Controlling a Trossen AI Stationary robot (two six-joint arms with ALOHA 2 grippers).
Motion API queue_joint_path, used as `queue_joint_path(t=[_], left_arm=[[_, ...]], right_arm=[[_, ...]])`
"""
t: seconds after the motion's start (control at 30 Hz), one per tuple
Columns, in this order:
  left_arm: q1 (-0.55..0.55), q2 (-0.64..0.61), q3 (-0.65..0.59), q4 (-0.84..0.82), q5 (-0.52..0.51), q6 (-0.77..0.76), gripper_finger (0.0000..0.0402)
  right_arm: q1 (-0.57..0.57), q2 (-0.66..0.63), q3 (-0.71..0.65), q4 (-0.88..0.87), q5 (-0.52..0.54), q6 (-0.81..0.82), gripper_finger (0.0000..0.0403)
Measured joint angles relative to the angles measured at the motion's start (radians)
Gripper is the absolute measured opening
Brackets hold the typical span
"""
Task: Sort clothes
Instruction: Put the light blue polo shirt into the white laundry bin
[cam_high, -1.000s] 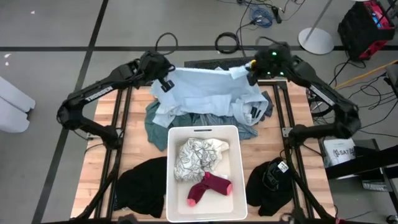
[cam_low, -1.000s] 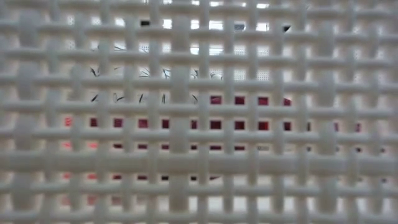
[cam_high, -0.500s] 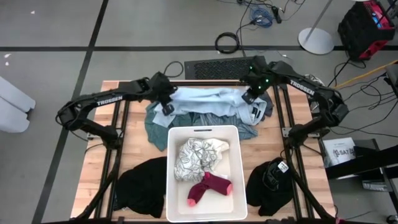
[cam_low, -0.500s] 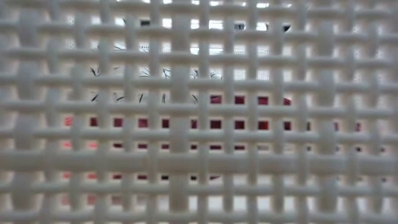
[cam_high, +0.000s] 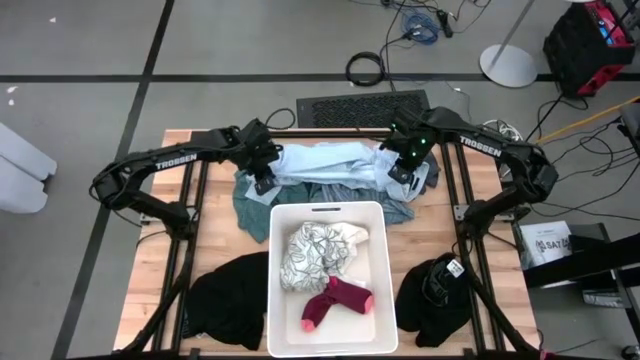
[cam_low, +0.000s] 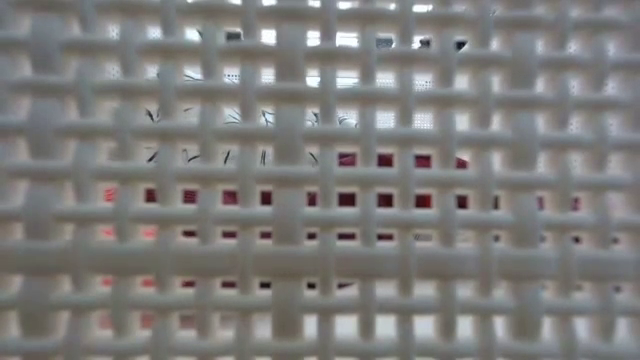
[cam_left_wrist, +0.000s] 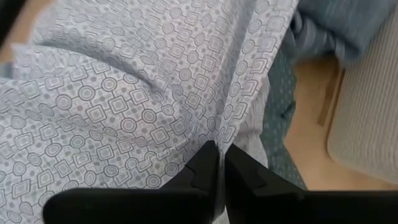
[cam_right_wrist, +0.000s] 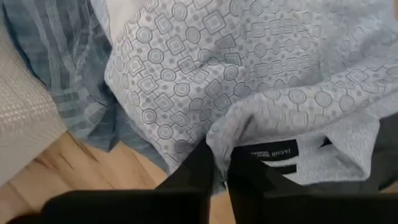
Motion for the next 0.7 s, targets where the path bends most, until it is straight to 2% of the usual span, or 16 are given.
queue_joint_path(t=[0.2,0.33,0.47,0.7], left_arm=[[0.0,0.0,0.0,-0.009,0.0,0.01,0.0029],[0.001,-0.001,0.0,0.027,-0.023,0.026,0.0029],[0.003,-0.002,0.0,0.063,-0.025,0.025,0.003],[0.003,-0.003,0.0,0.103,-0.026,-0.001,0.003]], right_arm=[[0.013,0.0,-0.095,0.092,0.005,-0.101,0.0091],[0.013,0.0,-0.143,0.056,0.027,-0.124,0.0142],[0.017,0.0,-0.148,0.027,0.023,-0.066,0.0184],[0.061,0.0,-0.148,0.181,0.023,0.022,0.0219]])
